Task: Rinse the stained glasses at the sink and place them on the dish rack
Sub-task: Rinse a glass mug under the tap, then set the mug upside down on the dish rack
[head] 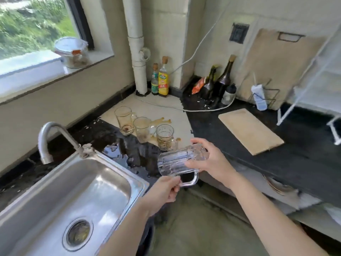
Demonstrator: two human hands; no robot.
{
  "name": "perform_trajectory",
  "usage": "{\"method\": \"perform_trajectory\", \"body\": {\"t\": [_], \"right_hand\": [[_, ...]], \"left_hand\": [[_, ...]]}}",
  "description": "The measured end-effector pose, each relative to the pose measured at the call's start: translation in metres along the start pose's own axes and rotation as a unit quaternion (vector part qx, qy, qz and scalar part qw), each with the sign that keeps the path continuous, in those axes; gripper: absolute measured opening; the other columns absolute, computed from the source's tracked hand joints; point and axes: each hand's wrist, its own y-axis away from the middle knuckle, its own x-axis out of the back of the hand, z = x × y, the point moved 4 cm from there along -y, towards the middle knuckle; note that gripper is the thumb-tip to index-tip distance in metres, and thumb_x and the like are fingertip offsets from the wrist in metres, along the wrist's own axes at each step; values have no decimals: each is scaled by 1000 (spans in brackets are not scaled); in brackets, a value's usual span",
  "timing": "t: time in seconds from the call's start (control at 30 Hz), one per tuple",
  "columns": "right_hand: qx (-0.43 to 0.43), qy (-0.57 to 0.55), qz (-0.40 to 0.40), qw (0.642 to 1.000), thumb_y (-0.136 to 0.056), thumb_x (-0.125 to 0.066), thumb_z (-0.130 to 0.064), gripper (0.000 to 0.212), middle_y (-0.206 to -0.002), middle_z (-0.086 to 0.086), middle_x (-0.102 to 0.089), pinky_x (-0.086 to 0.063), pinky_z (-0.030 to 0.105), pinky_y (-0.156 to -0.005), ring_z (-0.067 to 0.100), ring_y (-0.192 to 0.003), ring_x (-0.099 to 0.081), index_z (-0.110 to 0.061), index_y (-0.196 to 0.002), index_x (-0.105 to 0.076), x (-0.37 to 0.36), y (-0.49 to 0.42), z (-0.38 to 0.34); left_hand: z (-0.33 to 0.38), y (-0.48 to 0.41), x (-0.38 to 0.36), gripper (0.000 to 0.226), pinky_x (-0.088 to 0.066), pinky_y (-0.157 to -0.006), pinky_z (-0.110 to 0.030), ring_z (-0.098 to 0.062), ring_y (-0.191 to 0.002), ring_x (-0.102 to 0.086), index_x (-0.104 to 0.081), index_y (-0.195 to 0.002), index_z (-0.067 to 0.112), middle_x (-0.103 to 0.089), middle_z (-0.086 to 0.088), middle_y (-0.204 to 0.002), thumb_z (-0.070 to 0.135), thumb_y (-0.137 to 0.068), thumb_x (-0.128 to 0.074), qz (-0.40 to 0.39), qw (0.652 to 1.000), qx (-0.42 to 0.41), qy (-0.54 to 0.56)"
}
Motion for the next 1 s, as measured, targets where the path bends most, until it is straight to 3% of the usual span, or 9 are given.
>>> {"method": "perform_trajectory", "body": {"t": [0.07,0.17,0.2,0.27,0.37,0.47,0.57,0.73,1.0], "right_hand": [[-52,-58,69,995,-63,-86,-36,80,-134,-11,-46,-45,38,-101,12,-123,-47,-38,-132,-44,45,22,33],[-109,-179,159,965,-49,-89,-43,105,-132,-4,-51,-52,38,-93,15,-117,-56,-24,-139,-39,109,61,80],[-120,-222,188,949,-49,-91,-39,103,-129,0,-56,-53,36,-91,16,-112,-60,-18,-137,-42,132,74,97],[-138,-271,212,929,-64,-87,-24,70,-115,8,-67,-53,33,-82,17,-100,-66,-5,-123,-56,175,101,125],[-178,-211,220,936,-81,-73,-24,25,-84,-4,-73,-41,22,-60,9,-75,-58,-3,-96,-72,234,142,159],[-170,-196,282,924,-87,-67,-27,24,-66,-7,-65,-30,20,-48,9,-59,-42,-4,-82,-73,293,180,189],[-165,-196,328,909,-92,-62,-25,24,-76,8,-62,-32,21,-48,10,-57,-44,-6,-79,-69,345,211,216],[-176,-192,393,882,-97,-54,-22,29,-76,3,-62,-38,22,-43,12,-56,-51,-7,-74,-62,423,243,263],[-220,-129,436,863,-96,-55,-18,21,-78,8,-63,-58,27,-57,14,-58,-56,-5,-82,-64,546,232,333]], "left_hand": [[2,-21,-49,32,-18,-48,-22,-11,-48,-23,-48,-73,11,-32,-2,-61,22,-102,-40,-21,998,-15,-50],[5,-46,-133,33,-21,-47,-21,-8,-44,-28,-49,-71,11,-36,-1,-59,18,-102,-39,-40,994,-46,-89],[4,-54,-163,33,-22,-46,-20,-7,-42,-29,-50,-71,12,-38,0,-58,16,-102,-39,-42,993,-53,-96],[0,-70,-222,32,-24,-47,-21,-7,-43,-31,-51,-70,13,-41,0,-58,14,-100,-40,-45,989,-64,-122],[-8,-90,-308,31,-28,-49,-21,-10,-48,-33,-48,-69,14,-43,0,-60,15,-99,-40,-64,982,-76,-158],[-19,-104,-388,32,-28,-45,-17,-8,-46,-34,-51,-71,13,-45,2,-60,18,-101,-40,-100,981,-66,-153],[-33,-117,-462,30,-29,-48,-19,-7,-47,-37,-56,-78,12,-47,5,-57,21,-102,-41,-165,977,-36,-132],[-36,-143,-554,26,-34,-43,-12,-6,-50,-45,-64,-89,10,-57,5,-65,31,-98,-50,-259,932,17,-254],[-21,-253,-665,12,-36,-42,-12,-11,-57,-51,-64,-88,13,-60,-1,-76,13,-94,-53,-255,888,13,-382]]}}
